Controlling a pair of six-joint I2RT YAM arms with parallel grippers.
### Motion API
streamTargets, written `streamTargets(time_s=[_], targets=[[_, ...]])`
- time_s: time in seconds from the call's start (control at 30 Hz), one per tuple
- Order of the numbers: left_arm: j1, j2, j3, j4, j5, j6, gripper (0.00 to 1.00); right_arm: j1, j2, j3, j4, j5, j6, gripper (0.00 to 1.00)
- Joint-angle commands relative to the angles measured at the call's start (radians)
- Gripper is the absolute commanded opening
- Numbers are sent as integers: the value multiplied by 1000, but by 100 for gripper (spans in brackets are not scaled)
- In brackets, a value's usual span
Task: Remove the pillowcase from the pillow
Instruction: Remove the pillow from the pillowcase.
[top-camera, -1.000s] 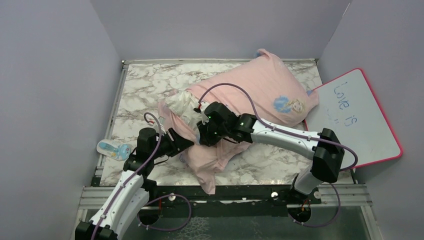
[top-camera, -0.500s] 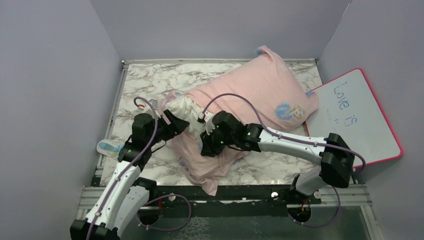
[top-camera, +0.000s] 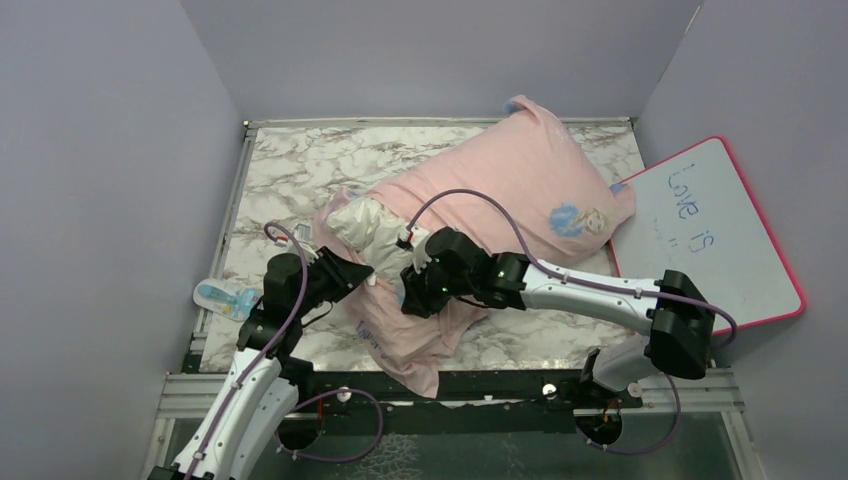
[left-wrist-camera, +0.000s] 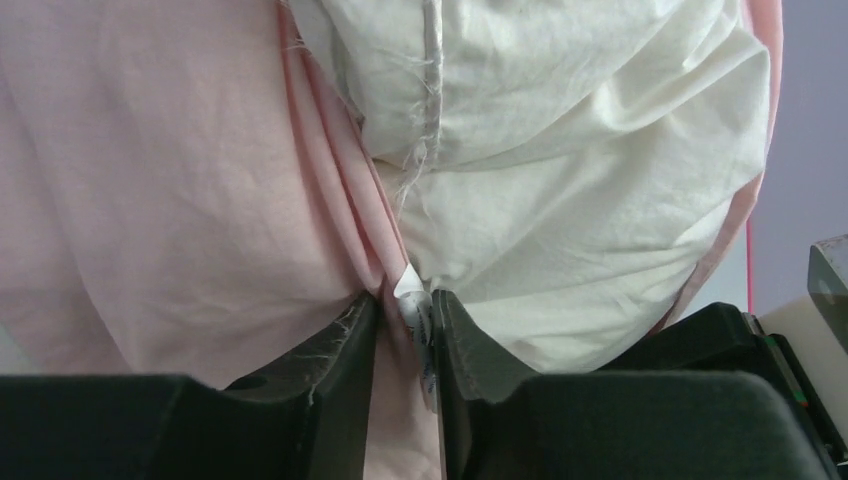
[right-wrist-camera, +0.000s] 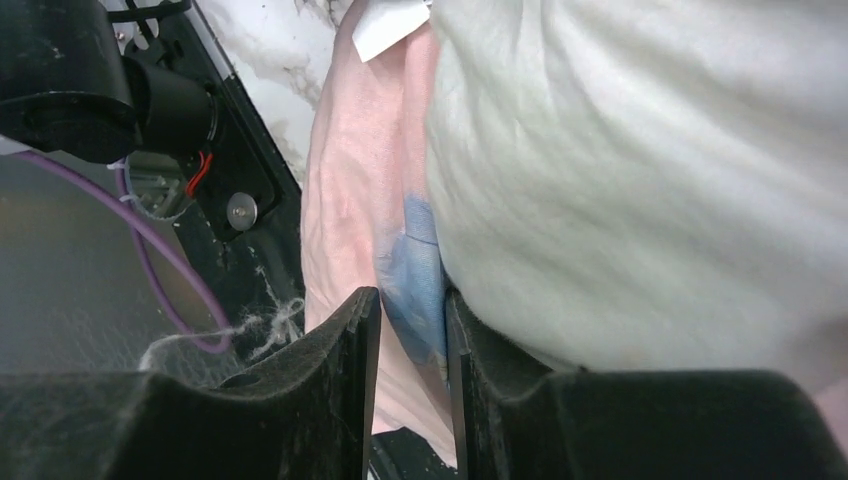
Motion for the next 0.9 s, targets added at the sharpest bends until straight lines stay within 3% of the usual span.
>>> streamTargets(time_s=[0.0,0.13,0.47,0.6,0.73,0.87], targets=[[0,-31,-24,-49,53,-9,23,18,-9,43,-60,64,10,35],[-1,-4,-35,-52,74,7,0,18,4,88,-77,50,1,35],[0,-31,-35,-115,49,27,4,21,41,309,-185,197,-118,49],[0,-31,-36,-112,55,28,4,38,101,363,-180,356,-266,53],[0,-33,-35,-110,58,23,4,41,175,375,-138,419,-408,57],[0,-40,-39,-104,70,20,4,42,307,433,-181,535,-407,60]])
